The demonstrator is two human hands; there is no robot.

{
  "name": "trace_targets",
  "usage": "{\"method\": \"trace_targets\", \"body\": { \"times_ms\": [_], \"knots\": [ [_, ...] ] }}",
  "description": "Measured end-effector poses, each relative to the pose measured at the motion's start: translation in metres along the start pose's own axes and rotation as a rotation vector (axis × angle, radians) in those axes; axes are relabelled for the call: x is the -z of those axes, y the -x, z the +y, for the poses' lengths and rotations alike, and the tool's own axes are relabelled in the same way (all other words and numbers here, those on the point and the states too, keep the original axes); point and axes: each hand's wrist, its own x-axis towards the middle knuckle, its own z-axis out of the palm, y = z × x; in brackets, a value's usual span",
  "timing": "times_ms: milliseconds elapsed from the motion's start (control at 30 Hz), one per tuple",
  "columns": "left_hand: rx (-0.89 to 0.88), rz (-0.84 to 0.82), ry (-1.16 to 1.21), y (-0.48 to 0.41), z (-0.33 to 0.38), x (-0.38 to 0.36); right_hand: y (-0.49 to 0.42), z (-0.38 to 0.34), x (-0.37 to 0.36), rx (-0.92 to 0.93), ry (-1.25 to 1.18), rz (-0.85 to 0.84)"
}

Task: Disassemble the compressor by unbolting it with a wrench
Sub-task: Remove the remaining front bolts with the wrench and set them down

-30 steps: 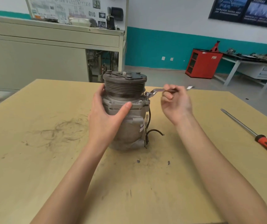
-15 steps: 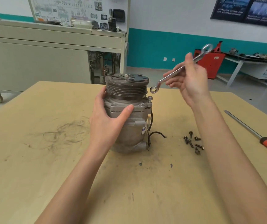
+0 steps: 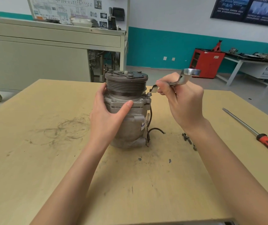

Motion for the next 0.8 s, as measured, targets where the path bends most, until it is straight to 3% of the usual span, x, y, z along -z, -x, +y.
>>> {"method": "trace_targets", "body": {
  "times_ms": [367, 433, 567, 700, 800],
  "knots": [
    [0.0, -0.001, -0.011, 0.0, 0.0, 0.0, 0.017, -0.017, -0.01, 0.072, 0.106, 0.041],
    [-0.001, 0.0, -0.009, 0.0, 0.001, 0.001, 0.025, -0.018, -0.014, -0.096, -0.071, 0.089],
    [0.005, 0.001, -0.003, -0.001, 0.002, 0.001, 0.023, 0.01, -0.015, -0.759, -0.818, 0.282],
    [0.007, 0.014, 0.014, 0.001, 0.002, -0.001, 0.016, 0.058, -0.016, -1.074, -1.325, 0.105],
    [0.004, 0.02, 0.024, 0.0, 0.001, -0.001, 0.011, 0.075, -0.034, -1.228, -1.542, -0.031]
  ]
}}
